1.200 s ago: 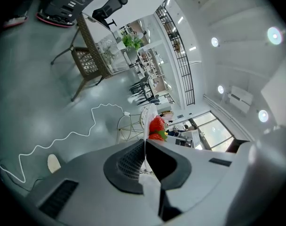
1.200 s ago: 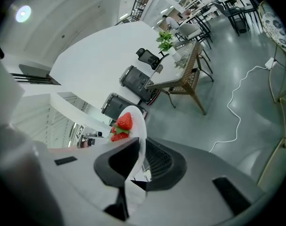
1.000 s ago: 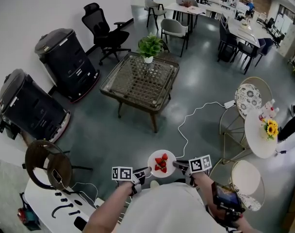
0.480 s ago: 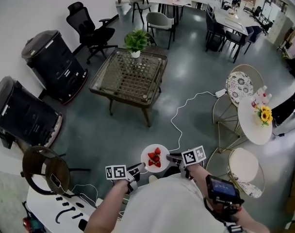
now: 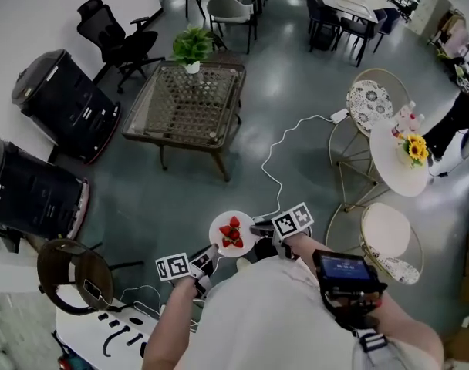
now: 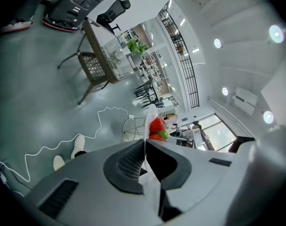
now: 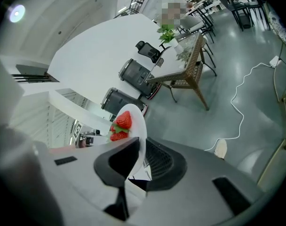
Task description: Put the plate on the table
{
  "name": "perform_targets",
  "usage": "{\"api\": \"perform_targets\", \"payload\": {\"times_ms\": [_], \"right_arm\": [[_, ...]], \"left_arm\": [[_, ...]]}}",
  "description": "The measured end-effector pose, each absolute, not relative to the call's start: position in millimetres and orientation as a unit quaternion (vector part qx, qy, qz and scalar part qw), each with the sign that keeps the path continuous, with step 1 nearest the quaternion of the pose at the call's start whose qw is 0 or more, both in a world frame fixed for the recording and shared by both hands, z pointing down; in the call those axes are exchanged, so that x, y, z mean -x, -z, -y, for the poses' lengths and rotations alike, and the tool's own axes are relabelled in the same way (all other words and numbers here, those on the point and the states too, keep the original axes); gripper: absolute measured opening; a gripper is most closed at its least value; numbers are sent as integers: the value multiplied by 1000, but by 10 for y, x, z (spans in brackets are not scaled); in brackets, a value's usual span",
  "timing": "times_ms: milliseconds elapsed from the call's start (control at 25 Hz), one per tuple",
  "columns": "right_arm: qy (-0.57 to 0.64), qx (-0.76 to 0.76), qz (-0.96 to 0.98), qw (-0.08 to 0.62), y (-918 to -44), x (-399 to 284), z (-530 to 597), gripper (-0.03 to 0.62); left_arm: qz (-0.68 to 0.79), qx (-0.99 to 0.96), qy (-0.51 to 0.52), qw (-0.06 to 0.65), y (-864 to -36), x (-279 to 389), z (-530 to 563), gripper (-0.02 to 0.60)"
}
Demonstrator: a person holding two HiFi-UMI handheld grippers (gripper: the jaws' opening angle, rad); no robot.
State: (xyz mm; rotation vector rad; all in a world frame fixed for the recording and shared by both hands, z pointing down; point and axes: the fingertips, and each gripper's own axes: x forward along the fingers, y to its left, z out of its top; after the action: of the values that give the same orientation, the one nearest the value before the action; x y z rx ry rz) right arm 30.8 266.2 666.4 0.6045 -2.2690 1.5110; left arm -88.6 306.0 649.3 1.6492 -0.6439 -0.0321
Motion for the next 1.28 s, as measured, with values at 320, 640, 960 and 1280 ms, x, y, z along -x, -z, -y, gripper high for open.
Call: {"api": "perform_targets", "payload": {"times_ms": [320,640,960,1280], "right_arm": [[-531,-187,806,183,-6573,-226,-2159,31],[-537,-178,804,184,-6629,-376,-1606,30],[-552,-170,798,173,-6685,-512,-1091,31],[-555,-148,800,173,-6698,-665,-655,31]], "left_arm": [[309,-719,14,622,-6453,927,-2612,11],[324,-716,-1,618,-6521,780,-2081,11],[332,-708,-14,623,-6519,635,-1543,11],[353,-700,-13,621,-6491,458,-1154,11]]}}
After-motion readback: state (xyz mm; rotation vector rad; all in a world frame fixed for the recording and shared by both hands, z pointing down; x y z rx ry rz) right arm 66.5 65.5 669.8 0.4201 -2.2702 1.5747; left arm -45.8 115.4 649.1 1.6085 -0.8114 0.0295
